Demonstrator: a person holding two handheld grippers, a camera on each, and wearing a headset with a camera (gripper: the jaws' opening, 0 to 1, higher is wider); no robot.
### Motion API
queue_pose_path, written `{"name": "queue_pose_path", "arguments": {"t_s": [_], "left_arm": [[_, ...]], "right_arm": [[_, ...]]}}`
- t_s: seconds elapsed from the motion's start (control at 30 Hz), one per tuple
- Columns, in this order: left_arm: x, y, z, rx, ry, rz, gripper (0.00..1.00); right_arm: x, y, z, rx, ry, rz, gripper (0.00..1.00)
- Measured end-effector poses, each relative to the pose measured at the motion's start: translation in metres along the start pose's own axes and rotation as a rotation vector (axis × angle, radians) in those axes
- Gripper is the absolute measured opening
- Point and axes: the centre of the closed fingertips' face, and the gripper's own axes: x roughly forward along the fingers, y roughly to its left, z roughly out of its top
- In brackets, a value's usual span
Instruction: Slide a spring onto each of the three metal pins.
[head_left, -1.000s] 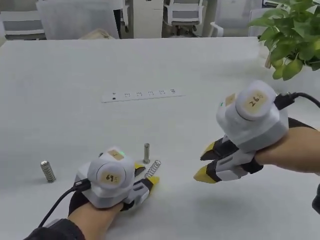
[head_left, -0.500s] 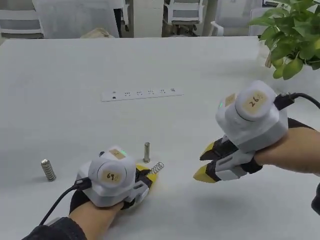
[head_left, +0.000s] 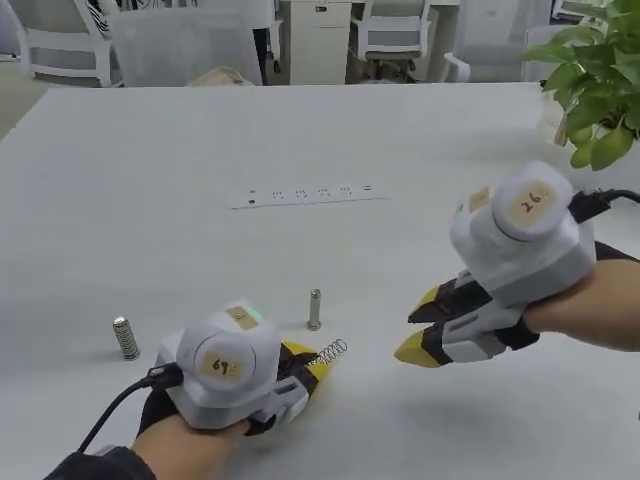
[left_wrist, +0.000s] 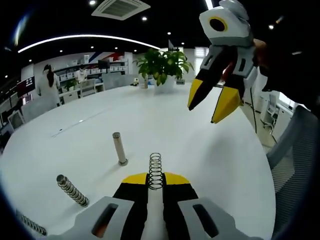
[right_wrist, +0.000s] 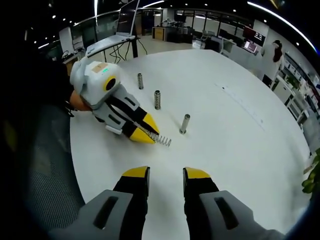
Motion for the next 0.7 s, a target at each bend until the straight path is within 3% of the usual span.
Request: {"name": "queue_pose_path", "arguments": {"t_s": [0.4,0.7], "left_arm": [[-0.043,-0.01,0.035,0.039,-0.093,-0.02,0.03],[-0.078,-0.015,0.052,0.08,-0.15,-0.02,0.03]], "right_arm": [[-0.004,0.012,0.025,-0.032,-0.046,0.038,0.24],[-0.014,0.034,0.06,-0.052,-0.125,0.114,0.24]]}}
